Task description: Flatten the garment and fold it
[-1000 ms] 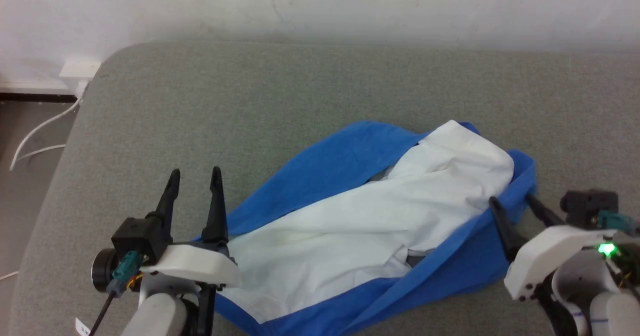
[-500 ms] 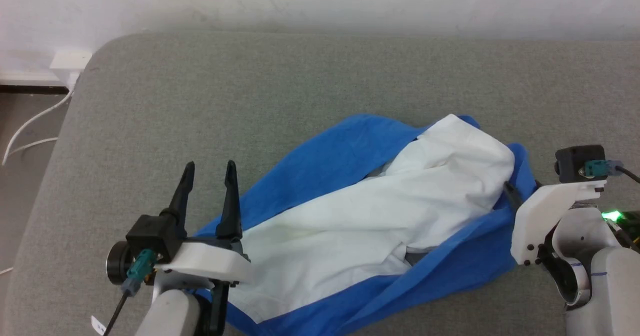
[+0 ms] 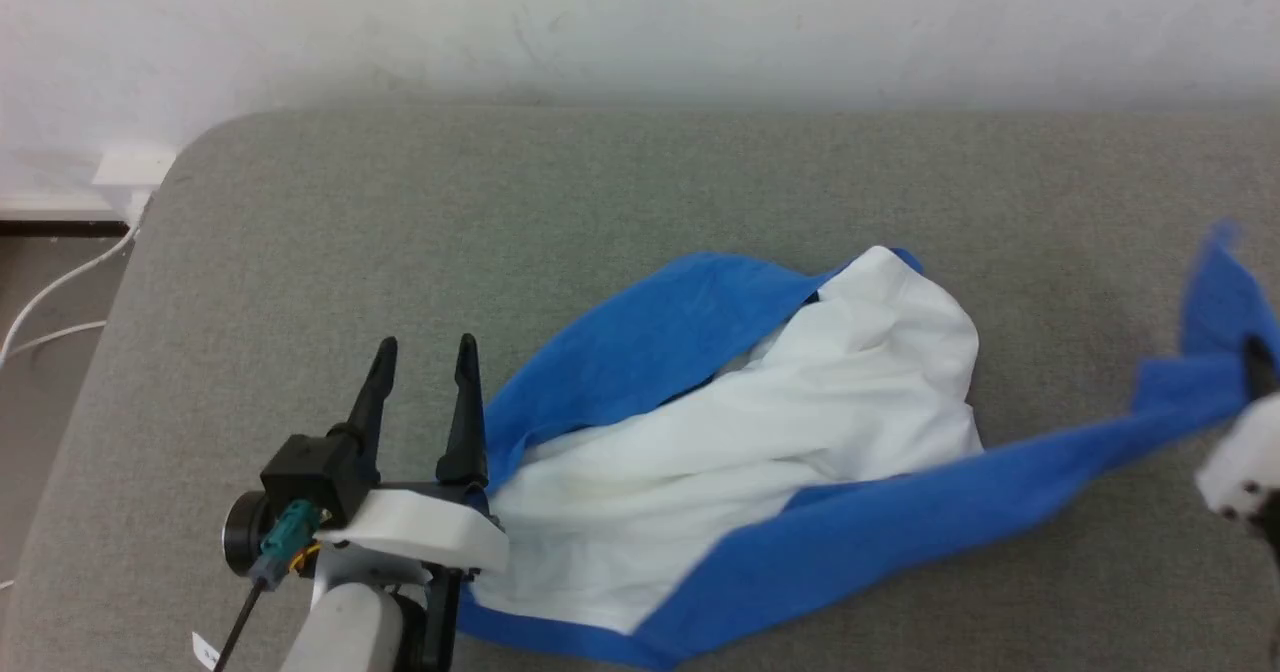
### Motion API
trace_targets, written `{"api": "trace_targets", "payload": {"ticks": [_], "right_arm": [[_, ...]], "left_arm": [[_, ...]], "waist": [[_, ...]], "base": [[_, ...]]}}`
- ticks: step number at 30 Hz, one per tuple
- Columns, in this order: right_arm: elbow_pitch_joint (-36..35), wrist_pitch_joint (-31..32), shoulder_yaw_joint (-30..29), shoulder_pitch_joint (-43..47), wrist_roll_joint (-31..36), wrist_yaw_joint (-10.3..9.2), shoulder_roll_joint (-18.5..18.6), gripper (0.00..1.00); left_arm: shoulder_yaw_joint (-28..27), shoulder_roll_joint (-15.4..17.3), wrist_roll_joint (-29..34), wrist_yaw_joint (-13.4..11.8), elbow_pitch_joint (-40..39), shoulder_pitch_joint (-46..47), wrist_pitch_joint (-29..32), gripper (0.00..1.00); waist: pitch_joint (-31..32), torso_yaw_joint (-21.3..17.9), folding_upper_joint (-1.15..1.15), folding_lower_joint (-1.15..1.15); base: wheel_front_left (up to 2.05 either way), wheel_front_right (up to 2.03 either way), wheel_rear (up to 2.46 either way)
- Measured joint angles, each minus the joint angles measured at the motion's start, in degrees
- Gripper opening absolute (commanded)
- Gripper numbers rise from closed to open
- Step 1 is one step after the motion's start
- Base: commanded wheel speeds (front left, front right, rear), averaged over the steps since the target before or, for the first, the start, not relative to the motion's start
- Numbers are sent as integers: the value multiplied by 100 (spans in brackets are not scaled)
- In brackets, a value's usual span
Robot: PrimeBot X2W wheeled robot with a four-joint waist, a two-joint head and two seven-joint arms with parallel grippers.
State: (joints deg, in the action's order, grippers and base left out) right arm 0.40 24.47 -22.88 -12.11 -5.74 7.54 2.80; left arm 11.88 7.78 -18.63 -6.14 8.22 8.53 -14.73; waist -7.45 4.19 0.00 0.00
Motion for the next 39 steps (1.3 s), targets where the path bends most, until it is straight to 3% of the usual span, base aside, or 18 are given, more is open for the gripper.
{"api": "trace_targets", "payload": {"ticks": [5, 7, 8, 13, 18, 24, 30, 34, 39], "right_arm": [[431, 181, -896, 510, -98, 0, 14, 0], [716, 399, -1015, 792, -157, 0, 16, 45], [798, 452, -1022, 912, -172, 0, 11, 100], [777, 63, -960, 1106, -224, -1, 2, 100], [231, -849, 62, 1166, -270, 0, 19, 100], [-169, -1357, 1080, 1180, -391, 0, 10, 100], [-187, -1384, 1846, 1087, -576, 0, 4, 100], [-178, -1405, 2001, 1027, -639, 0, 4, 100], [-115, -1418, 2036, 1023, -643, 0, 5, 100]], "left_arm": [[-13, -63, 43, 112, 102, -1, 0, 100], [-20, -73, 56, 153, 133, 0, 0, 100], [-13, -77, 58, 167, 157, 2, 0, 100], [98, -80, 113, 257, 352, 48, 24, 100], [414, -67, 300, 387, 613, 613, 411, 100], [782, -77, 476, 624, 1302, 1674, 1329, 100], [1063, -58, 543, 925, 2314, 2581, 2737, 100], [1268, -131, 309, 1193, 2464, 2893, 3335, 100], [1655, -125, 96, 1274, 2499, 2966, 4124, 100]], "waist": [[36, -62, 0, 0], [38, -99, 0, 0], [37, -120, 0, 0], [26, -268, 0, 0], [-23, -467, 0, 0], [-201, -696, 0, 0], [-454, -942, 0, 1], [-642, -1095, 0, 1], [-828, -1229, 0, 1]], "base": [[0, 0, 0], [0, 0, 0], [0, 0, 0], [0, 0, 0], [0, 0, 0], [0, 0, 0], [0, 0, 0], [0, 0, 0], [0, 0, 0]]}}
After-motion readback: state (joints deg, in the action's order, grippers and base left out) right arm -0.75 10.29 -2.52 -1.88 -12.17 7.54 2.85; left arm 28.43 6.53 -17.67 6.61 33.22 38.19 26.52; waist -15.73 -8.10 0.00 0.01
